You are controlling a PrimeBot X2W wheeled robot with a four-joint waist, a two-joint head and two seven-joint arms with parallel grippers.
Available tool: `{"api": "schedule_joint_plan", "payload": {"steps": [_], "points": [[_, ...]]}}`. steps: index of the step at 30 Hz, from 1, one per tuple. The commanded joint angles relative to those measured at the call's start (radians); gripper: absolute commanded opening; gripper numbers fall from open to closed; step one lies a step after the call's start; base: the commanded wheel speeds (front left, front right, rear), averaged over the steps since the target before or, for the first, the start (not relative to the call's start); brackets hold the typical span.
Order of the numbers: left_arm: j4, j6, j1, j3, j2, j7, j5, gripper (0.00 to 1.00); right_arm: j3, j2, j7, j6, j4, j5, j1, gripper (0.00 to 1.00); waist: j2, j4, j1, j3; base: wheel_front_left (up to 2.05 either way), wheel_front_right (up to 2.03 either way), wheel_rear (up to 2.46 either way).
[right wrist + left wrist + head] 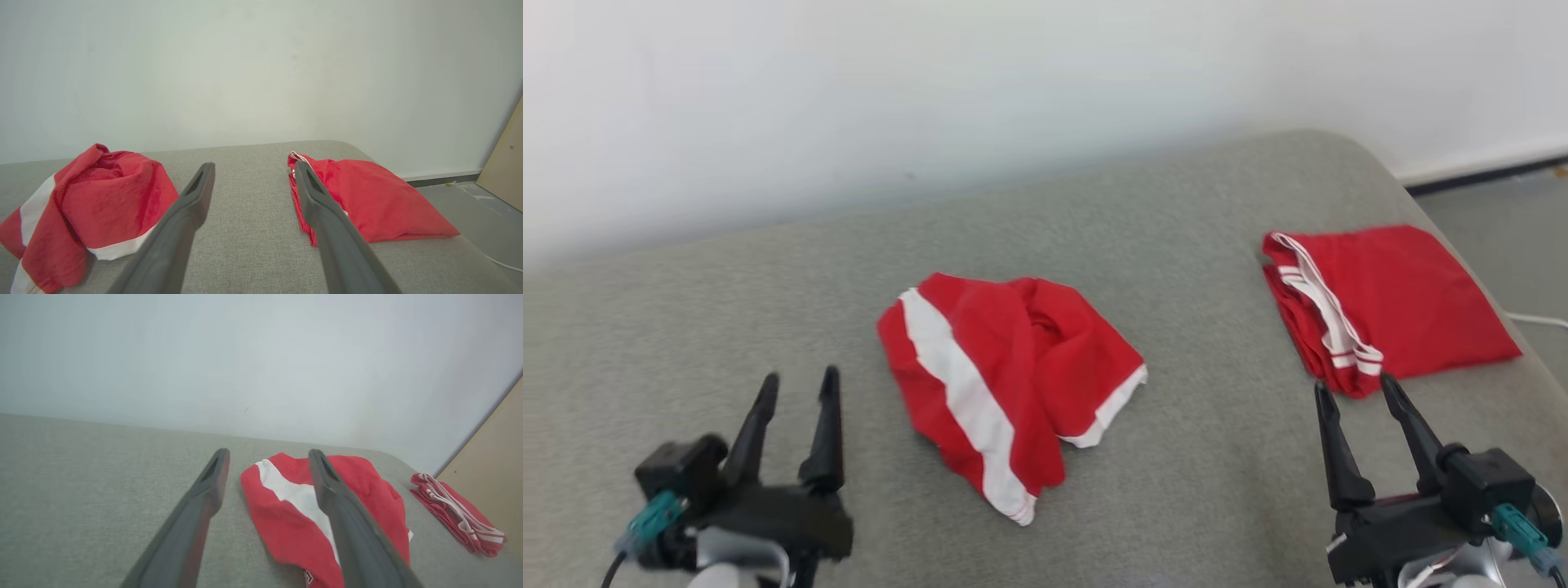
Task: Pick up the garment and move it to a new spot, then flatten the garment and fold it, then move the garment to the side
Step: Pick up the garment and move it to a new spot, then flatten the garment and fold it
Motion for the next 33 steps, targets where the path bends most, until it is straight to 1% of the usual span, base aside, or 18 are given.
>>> {"api": "schedule_joint_plan", "payload": {"steps": [1,6,12,14,16,19,23,33], "points": [[-0.012,-0.002,0.037,0.009,0.013,-0.01,0.016,1.0,-0.009,-0.009,-0.008,-0.003,0.01,0.004,0.021,1.0,0.0,0.085,0.0001,-0.077,0.0,0.0,0.0],[-0.057,-0.007,0.135,0.028,0.051,-0.017,0.064,1.0,-0.041,0.001,-0.015,-0.003,0.044,0.009,0.057,1.0,0.0,0.12,0.0001,-0.104,0.0,0.0,0.0],[-0.116,0.004,0.236,0.08,0.05,-0.016,0.086,1.0,-0.077,0.017,-0.022,-0.003,0.057,0.009,0.105,1.0,0.0,0.153,0.0001,-0.123,0.0,0.0,0.0],[-0.126,0.009,0.256,0.09,0.044,-0.016,0.087,1.0,-0.079,0.019,-0.022,-0.003,0.058,0.008,0.11,1.0,0.0,0.155,0.0001,-0.125,0.0,0.0,0.0],[-0.156,0.022,0.307,0.127,0.032,-0.016,0.094,1.0,-0.084,0.025,-0.022,-0.003,0.058,0.004,0.122,1.0,0.0,0.159,0.0001,-0.131,0.0,0.0,0.0],[-0.178,0.023,0.342,0.145,0.024,-0.016,0.106,1.0,-0.084,0.031,-0.017,-0.003,0.056,0.002,0.123,1.0,0.0,0.161,0.0001,-0.135,0.0,0.0,0.0],[-0.191,0.011,0.36,0.151,0.024,-0.016,0.123,1.0,-0.085,0.035,-0.012,-0.003,0.052,-0.001,0.125,1.0,0.0,0.164,0.0001,-0.139,0.0,0.0,0.0],[-0.186,-0.002,0.367,0.154,0.004,-0.017,0.147,1.0,-0.075,0.044,-0.016,-0.003,0.052,-0.001,0.125,1.0,0.0,0.164,0.0001,-0.137,0.0,0.0,0.0]]}}
